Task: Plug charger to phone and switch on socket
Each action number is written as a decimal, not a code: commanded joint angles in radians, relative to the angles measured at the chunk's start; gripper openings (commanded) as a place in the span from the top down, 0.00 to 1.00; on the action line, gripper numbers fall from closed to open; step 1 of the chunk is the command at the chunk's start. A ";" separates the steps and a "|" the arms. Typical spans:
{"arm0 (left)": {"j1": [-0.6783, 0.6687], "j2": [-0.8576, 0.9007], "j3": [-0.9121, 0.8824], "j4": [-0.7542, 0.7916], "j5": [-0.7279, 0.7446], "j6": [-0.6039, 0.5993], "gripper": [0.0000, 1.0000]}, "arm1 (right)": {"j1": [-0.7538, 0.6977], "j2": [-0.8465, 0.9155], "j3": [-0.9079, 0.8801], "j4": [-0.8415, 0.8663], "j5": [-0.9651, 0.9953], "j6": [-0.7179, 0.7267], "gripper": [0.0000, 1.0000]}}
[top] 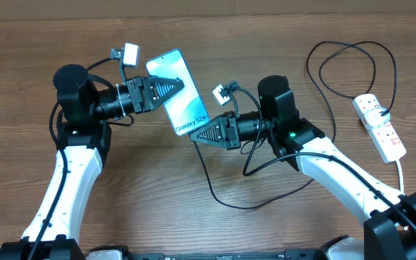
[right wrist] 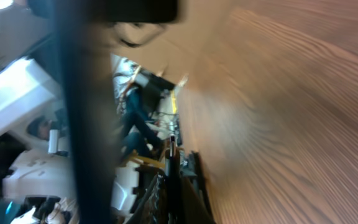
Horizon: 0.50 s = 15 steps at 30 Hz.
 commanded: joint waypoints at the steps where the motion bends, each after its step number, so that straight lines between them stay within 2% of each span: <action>1: 0.067 -0.006 0.021 0.006 0.033 0.005 0.96 | -0.007 -0.007 0.017 -0.130 0.144 -0.128 0.96; 3: 0.117 -0.006 0.021 0.005 0.041 0.004 0.96 | -0.007 -0.007 0.017 -0.267 0.309 -0.182 0.96; 5: 0.167 -0.006 0.021 0.005 0.060 0.004 0.96 | -0.006 -0.007 0.017 -0.386 0.554 -0.188 0.96; 9: 0.216 -0.006 0.021 0.005 0.109 0.005 0.96 | -0.006 -0.001 0.016 -0.509 1.036 -0.146 0.96; 12: 0.211 -0.006 0.021 0.004 0.121 0.008 0.96 | -0.007 0.034 0.016 -0.522 1.185 -0.146 0.96; 15: 0.200 -0.006 0.021 0.004 0.121 0.014 0.96 | -0.007 0.116 0.016 -0.532 1.201 -0.143 0.96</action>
